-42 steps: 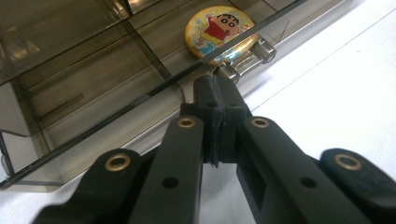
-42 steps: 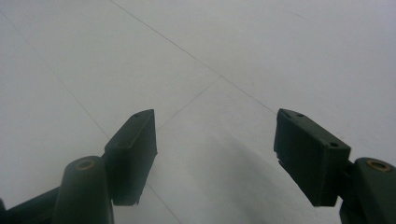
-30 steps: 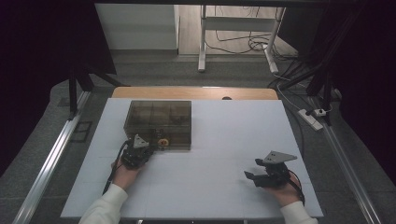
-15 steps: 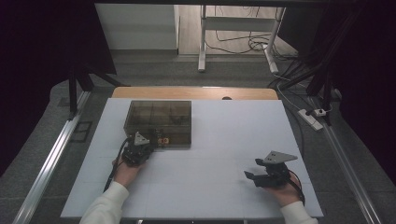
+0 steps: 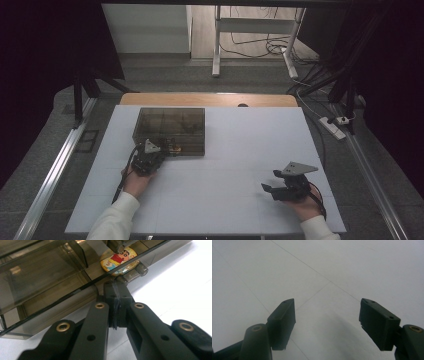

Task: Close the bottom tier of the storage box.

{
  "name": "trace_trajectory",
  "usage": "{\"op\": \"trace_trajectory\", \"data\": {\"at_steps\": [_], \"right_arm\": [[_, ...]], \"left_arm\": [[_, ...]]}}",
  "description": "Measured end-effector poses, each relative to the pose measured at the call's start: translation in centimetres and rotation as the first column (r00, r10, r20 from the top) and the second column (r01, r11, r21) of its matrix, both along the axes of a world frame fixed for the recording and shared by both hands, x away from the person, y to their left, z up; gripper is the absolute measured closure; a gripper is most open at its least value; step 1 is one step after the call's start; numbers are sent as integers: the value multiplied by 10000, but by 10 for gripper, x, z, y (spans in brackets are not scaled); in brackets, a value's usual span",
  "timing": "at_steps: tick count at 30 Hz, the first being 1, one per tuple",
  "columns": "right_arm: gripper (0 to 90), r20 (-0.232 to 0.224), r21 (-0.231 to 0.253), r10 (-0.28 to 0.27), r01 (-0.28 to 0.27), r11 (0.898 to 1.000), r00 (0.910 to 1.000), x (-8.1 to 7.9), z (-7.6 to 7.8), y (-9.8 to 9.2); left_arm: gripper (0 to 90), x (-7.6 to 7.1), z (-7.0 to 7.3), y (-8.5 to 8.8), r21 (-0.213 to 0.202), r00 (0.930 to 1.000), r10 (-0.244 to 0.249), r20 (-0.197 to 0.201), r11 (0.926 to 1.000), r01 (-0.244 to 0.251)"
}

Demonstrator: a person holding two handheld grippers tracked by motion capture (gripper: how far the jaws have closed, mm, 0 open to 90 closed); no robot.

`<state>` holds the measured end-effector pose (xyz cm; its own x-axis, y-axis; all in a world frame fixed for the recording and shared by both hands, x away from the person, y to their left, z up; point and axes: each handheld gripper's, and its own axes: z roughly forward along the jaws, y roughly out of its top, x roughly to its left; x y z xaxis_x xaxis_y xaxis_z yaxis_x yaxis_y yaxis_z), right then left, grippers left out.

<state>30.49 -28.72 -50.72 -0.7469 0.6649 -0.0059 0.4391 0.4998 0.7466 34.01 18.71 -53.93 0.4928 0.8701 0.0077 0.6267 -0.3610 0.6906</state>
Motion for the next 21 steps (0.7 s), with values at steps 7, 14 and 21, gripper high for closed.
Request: {"op": "trace_trajectory", "data": {"at_steps": [7, 14, 21], "right_arm": [[293, 19, -6, -26, 26, 10000, 10000, 0, 0, 0], [294, 23, -4, -36, 36, 10000, 10000, 0, 0, 0], [293, 23, -13, -31, 31, 10000, 10000, 0, 0, 0]], "left_arm": [[893, 3, 0, 0, -9, 10000, 59, 17, 10000, -59], [892, 6, 0, -1, -14, 9999, 136, 40, 9999, -136], [893, 9, -1, -1, -23, 9998, 175, 53, 9998, -175]]}}
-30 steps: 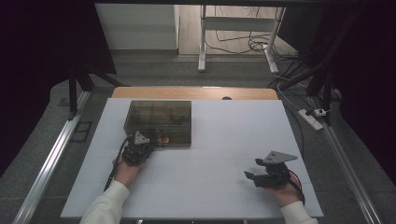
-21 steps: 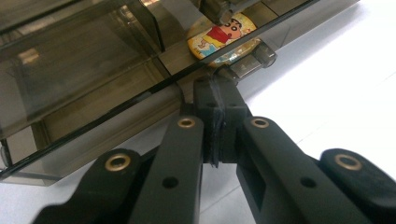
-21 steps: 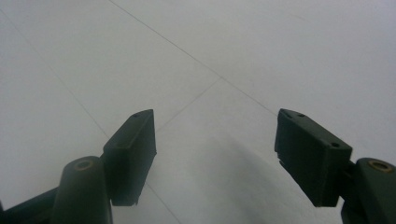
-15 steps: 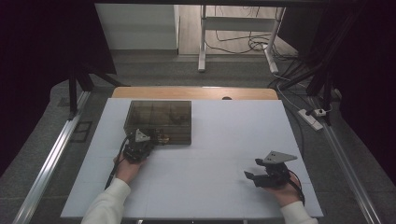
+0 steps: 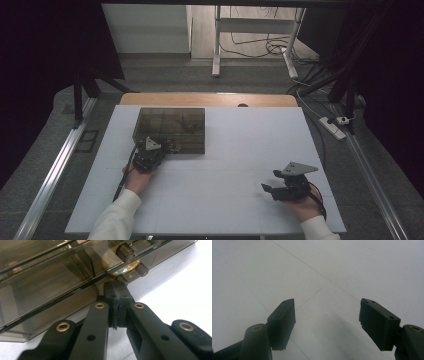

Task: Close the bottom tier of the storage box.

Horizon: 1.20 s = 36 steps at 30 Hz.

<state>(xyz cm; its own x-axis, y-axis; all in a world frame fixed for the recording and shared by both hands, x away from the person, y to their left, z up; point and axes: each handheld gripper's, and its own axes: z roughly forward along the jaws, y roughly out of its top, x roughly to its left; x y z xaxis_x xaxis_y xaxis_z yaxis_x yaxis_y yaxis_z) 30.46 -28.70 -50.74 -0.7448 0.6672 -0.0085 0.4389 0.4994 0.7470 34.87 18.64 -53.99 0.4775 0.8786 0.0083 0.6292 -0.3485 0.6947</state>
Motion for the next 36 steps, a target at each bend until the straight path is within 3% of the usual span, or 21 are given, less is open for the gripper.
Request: {"op": "trace_trajectory", "data": {"at_steps": [16, 36], "right_arm": [[293, 19, 10, -5, 5, 10000, 10000, 0, 0, 0], [292, 38, 57, 20, -21, 10000, 10000, -1, 0, 0]], "left_arm": [[892, -3, 1, 2, -22, 10000, -60, -59, 10000, 60], [892, -32, 12, 8, -330, 9983, -511, 274, 9981, 520]]}}
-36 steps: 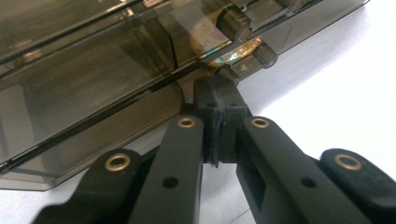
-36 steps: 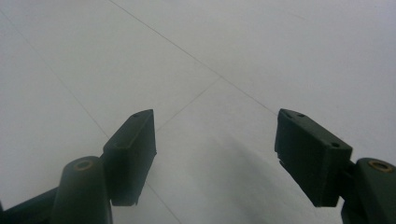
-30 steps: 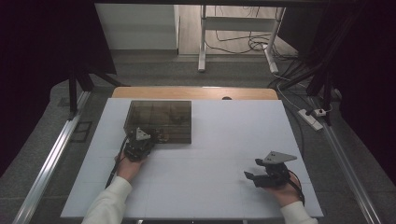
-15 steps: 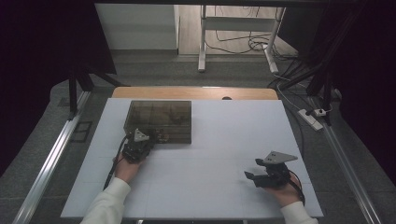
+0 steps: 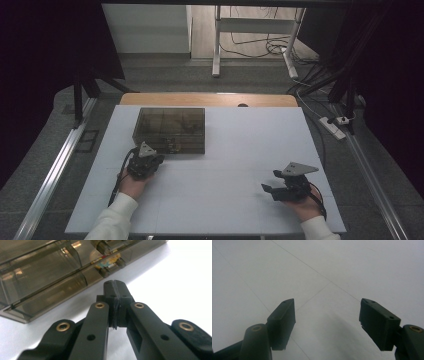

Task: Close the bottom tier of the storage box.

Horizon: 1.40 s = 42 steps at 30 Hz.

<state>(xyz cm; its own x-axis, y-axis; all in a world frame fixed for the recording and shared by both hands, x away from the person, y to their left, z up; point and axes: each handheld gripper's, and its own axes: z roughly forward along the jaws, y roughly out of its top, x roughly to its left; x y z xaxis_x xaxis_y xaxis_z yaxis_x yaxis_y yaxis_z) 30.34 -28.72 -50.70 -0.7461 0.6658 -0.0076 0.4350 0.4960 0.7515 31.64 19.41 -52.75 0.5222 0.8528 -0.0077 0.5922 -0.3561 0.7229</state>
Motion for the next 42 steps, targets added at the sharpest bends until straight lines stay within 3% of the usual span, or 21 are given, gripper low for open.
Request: {"op": "trace_trajectory", "data": {"at_steps": [14, 18, 23, 35, 42], "right_arm": [[289, 48, 55, 79, -79, 10000, 10000, 0, 0, -1], [285, 27, 53, 90, -90, 9999, 10000, 0, 0, -2], [280, 21, 47, 106, -106, 9999, 9999, 0, 0, -2], [270, 77, 34, 121, -122, 9999, 9999, 0, -1, -3], [268, 99, -15, 162, -161, 9999, 9998, 0, -2, -4]], "left_arm": [[883, -28, 8, 4, -498, 9987, -454, 237, 9977, 465], [745, -36, 8, 7, -883, 9983, -506, 298, 9947, 530], [551, -47, 7, 15, -1362, 9996, -250, 110, 9903, 262], [316, -74, 6, 24, -1585, 9975, -704, -66, 9850, 685], [276, -89, 3, 32, -1694, 9957, -907, -184, 9818, 863]]}}
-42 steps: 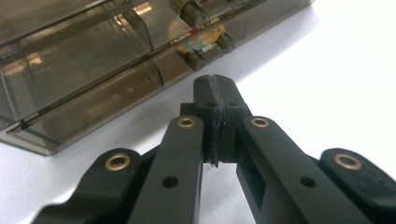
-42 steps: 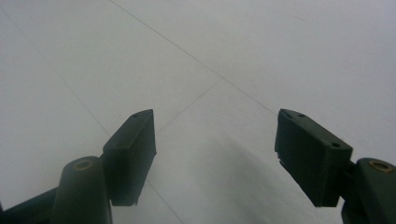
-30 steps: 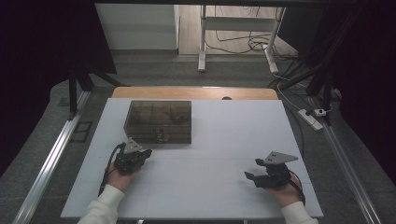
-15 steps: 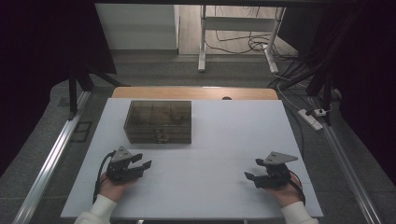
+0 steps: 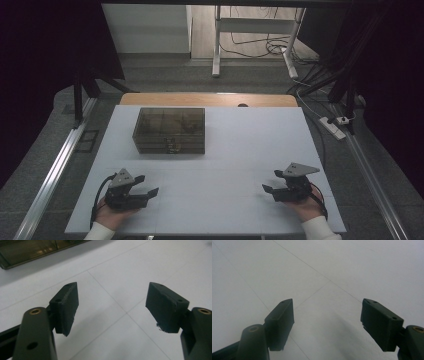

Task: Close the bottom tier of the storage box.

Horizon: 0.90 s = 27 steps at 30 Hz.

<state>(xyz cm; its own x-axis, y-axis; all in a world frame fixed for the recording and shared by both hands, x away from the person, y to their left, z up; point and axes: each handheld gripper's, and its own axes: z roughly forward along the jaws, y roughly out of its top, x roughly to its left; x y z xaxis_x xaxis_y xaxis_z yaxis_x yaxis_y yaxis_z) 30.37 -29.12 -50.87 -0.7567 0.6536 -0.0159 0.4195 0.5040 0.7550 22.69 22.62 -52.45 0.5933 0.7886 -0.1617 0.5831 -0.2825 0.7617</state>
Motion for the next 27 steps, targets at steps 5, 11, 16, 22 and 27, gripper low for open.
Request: {"op": "trace_trajectory", "data": {"at_steps": [5, 11, 16, 22, 27], "right_arm": [[268, 57, 9, -51, 51, 10000, 10000, 0, 0, 0], [268, 35, -56, -33, 34, 10000, 10000, 0, -1, -1], [268, 64, -58, -12, 12, 10000, 10000, -1, -1, -1], [264, 107, -68, -7, 8, 10000, 9999, -1, -1, -1], [265, 124, -60, -23, 24, 10000, 9999, -1, -1, -2]], "left_arm": [[268, -1, 1, 1, -139, 10000, -78, 22, 9999, 78], [265, 10, 1, -6, -35, 9998, -177, -37, 9998, 177], [264, 9, 1, -7, -55, 9997, -227, -62, 9997, 227], [251, 8, 1, -6, -119, 9997, -234, -65, 9997, 233], [249, 8, 0, -7, -60, 9996, -272, -117, 9996, 271]]}}
